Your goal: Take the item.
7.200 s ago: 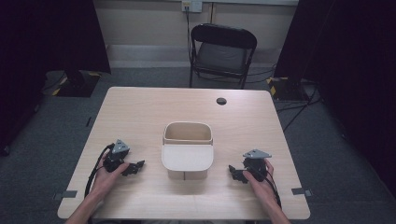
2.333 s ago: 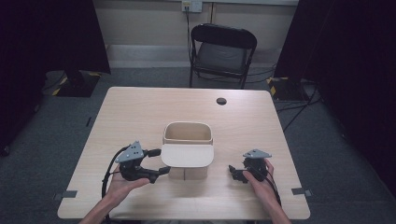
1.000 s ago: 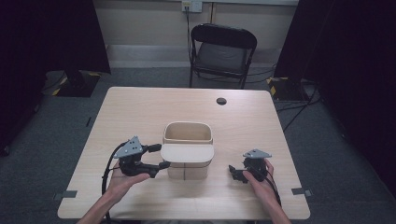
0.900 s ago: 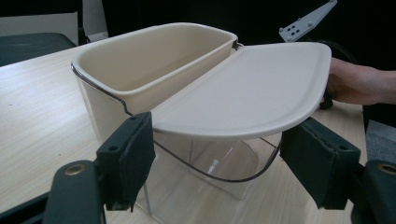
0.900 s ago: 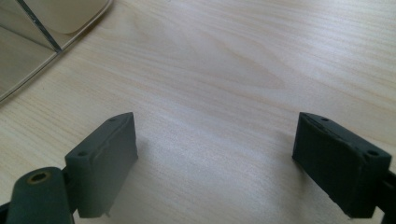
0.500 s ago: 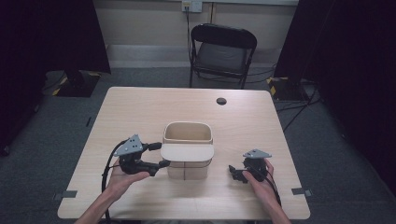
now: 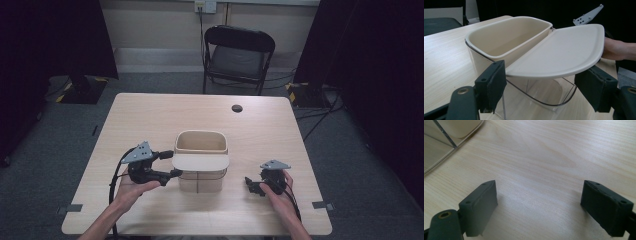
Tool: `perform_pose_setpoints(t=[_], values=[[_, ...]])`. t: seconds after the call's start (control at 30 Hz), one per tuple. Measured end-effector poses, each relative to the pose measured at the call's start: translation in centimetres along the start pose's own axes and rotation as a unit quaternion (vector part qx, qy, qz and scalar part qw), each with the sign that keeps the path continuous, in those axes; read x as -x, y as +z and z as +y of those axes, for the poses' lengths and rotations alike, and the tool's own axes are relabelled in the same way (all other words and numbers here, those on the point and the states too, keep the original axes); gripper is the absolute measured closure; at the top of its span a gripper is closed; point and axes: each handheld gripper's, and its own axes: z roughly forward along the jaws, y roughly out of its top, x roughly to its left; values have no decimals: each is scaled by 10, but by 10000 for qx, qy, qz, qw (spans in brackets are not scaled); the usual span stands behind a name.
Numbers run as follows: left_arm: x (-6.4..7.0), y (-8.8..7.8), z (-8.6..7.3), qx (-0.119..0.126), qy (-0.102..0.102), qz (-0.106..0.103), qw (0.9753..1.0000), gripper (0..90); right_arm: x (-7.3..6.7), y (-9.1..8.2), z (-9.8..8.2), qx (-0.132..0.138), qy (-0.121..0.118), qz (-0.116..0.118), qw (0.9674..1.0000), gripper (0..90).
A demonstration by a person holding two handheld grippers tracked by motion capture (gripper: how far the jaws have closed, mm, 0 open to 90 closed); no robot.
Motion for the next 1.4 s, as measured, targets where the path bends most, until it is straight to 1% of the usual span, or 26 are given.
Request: perform_pose_setpoints(t=[0.07,0.23,0.4,0.43,0.47,0.6,0.67,0.77,0.8,0.87,0.93,0.97,1.2,1.27,1.3,1.33,1.37,1.4], values=[[-1,0,0,-34,2,-5,10000,252,0,0,0,0,2,2,10000,131],[-2,1,0,9,-47,-4,10000,251,0,0,0,0,2,1,10000,130],[-3,1,4,-51,-4,-23,10000,257,0,0,0,0,1,1,10000,130],[-4,1,5,-8,3,-25,10000,262,0,0,0,-1,3,2,10000,131],[-4,0,6,37,-30,-24,10000,268,0,0,0,-1,1,0,10000,130],[-4,2,8,21,-2,-40,10000,269,0,0,0,0,2,3,10000,130],[-3,3,8,60,-40,-71,9999,275,0,0,0,-1,3,2,10000,130],[-2,4,10,38,10,-71,10000,279,0,0,0,0,2,3,10000,131],[-1,5,10,58,-39,-86,9999,279,0,0,0,0,2,3,10000,131],[-1,6,10,32,0,-83,10000,283,0,0,0,0,3,3,10000,130],[-1,7,10,57,-79,-97,9999,282,0,0,0,-1,3,4,10000,130],[-1,7,11,26,-79,-93,9999,282,0,0,0,0,3,3,10000,130],[-1,7,12,4,-51,-90,9999,286,0,0,0,1,7,0,10000,130],[-1,7,12,-12,-45,-97,9999,290,0,0,0,-1,2,1,10000,130],[-1,7,12,5,-60,-104,9999,311,0,0,0,0,3,2,10000,131],[-1,6,13,-17,-46,-120,9999,311,0,0,0,-1,3,1,10000,130],[-1,6,14,22,-66,-123,9999,329,0,0,0,-1,2,2,10000,130],[-1,6,16,23,-32,-120,9999,329,0,0,0,-1,2,2,10000,130]])
